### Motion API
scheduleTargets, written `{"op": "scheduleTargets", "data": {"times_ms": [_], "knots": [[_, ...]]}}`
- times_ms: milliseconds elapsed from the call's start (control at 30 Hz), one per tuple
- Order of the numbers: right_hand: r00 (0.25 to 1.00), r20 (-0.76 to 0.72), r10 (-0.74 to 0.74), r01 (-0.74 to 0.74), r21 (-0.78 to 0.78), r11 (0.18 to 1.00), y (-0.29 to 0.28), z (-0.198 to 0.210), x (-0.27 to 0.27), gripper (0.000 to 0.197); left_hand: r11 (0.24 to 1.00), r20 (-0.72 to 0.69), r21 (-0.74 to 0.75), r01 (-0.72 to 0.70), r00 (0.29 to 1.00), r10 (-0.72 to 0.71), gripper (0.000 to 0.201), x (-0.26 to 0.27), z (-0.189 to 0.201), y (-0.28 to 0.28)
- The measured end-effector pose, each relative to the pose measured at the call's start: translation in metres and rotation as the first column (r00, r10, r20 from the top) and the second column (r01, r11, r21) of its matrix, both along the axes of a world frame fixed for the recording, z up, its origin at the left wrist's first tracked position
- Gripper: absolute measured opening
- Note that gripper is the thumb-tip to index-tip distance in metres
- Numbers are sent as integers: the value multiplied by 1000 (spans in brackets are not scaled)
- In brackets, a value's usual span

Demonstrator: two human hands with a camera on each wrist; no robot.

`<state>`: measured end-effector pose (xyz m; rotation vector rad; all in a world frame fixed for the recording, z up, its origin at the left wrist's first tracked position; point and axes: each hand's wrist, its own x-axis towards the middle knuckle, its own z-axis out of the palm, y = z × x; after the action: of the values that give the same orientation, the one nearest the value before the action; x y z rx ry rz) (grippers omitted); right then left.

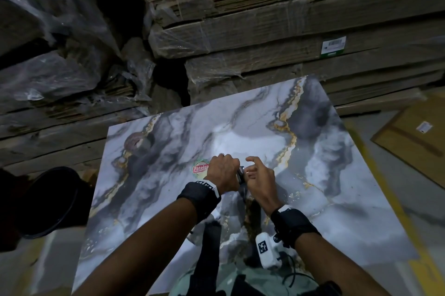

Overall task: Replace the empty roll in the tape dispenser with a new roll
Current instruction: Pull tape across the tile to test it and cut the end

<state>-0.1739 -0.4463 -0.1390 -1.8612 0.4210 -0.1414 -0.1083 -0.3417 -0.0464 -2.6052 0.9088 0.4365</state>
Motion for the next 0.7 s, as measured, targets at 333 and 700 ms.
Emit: {"op": "scheduleTargets", "data": {"times_ms": [333, 700], "knots": [[970, 71, 232, -221, -141, 965, 2, 1, -4, 76, 999, 9, -52, 1, 1000, 0, 36, 1, -4, 2], [919, -100, 380, -391, -341, 855, -1, -2, -12, 71, 998, -15, -65, -13, 1000, 12, 23, -1, 1, 1]]}}
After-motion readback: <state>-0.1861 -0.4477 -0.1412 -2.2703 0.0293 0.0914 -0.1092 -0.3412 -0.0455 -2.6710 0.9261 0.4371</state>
